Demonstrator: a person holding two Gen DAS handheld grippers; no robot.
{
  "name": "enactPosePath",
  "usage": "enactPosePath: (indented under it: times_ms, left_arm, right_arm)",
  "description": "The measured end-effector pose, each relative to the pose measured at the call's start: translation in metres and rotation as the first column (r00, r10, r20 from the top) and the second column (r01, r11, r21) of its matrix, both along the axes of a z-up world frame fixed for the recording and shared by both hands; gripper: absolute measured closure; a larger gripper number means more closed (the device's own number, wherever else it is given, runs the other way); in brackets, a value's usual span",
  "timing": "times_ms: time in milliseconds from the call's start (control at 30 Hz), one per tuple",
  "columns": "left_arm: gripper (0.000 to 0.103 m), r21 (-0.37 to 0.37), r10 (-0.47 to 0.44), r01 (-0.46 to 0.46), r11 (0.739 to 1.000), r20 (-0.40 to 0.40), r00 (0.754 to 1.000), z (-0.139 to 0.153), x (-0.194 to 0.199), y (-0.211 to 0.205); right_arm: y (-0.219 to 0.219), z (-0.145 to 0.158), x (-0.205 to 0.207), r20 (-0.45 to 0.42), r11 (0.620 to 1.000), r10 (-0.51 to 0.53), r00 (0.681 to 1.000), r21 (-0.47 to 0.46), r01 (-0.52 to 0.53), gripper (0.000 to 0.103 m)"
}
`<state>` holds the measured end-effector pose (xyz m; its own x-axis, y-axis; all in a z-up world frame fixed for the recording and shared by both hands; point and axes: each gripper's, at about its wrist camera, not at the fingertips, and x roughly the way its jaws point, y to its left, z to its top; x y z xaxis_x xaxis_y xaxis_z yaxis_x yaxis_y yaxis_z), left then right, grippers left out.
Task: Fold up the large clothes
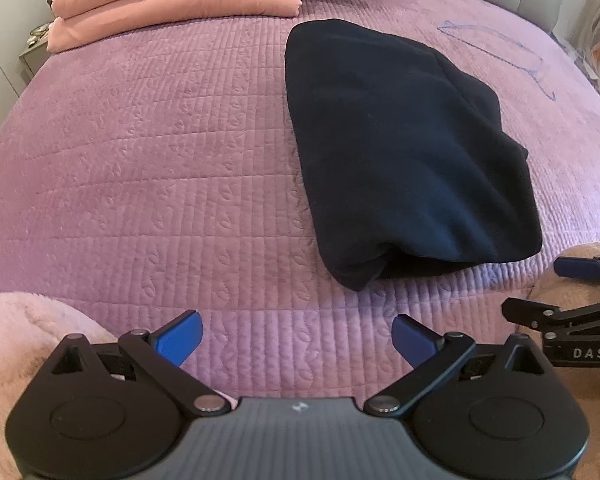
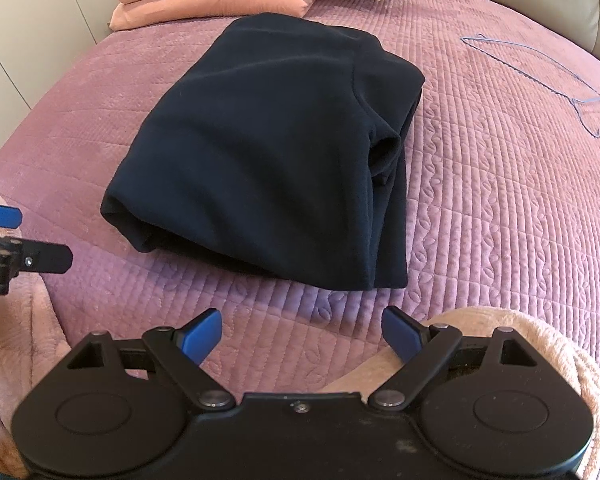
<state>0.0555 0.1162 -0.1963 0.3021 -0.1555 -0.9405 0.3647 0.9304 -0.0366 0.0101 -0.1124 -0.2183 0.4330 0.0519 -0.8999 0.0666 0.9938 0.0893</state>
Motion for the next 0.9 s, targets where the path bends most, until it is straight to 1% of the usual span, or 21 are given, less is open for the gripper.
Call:
enactPosePath:
  times_ms: [100,233,333,500,767,900]
  left_arm:
    - [0.001,-0.007,-0.005,0.005,1.000,-0.008,1.000,-0.0024,-0.0023,-0.0003]
    - [0.001,-0.008,-0.020,0.020,1.000,0.004,1.000,-0.0040,-0.0051,-0.0016]
    - [0.001,-0.019,-0.014,0.014,1.000,0.001,1.000,-0.0048,-0.0047,0.0001]
    - [0.001,-0.030,-0.001,0.001,1.000,0.000,1.000,-0.0052,-0.0020,0.0044]
    - [0.001,0.003,-0.015,0.015,1.000,0.001,1.000,-0.0078,-0.0028,-0.0029]
    - [0.001,0.005,-0.018,0.018,1.000,-0.005,1.000,-0.0088,-0.0017,-0.0045]
  right_arm:
    - [0.0030,0.0001,0.0010,-0.005,1.000,0.003,1.000,-0.014,-0.003,0.001]
    - [0.0067,0.0004,0.0014,-0.011,0.999,0.007,1.000,-0.035,-0.008,0.001]
    - [0.0084,-0.0004,0.0027,-0.021,0.999,0.010,1.000,-0.049,-0.011,0.001]
    - [0.0080,-0.0009,0.0027,-0.022,0.999,0.008,1.000,-0.046,-0.009,0.001]
    - [0.0082,-0.0017,0.0026,-0.024,0.999,0.009,1.000,-0.040,-0.010,0.001]
    - [0.0079,-0.0014,0.0029,-0.022,0.999,0.008,1.000,-0.034,-0.009,0.001]
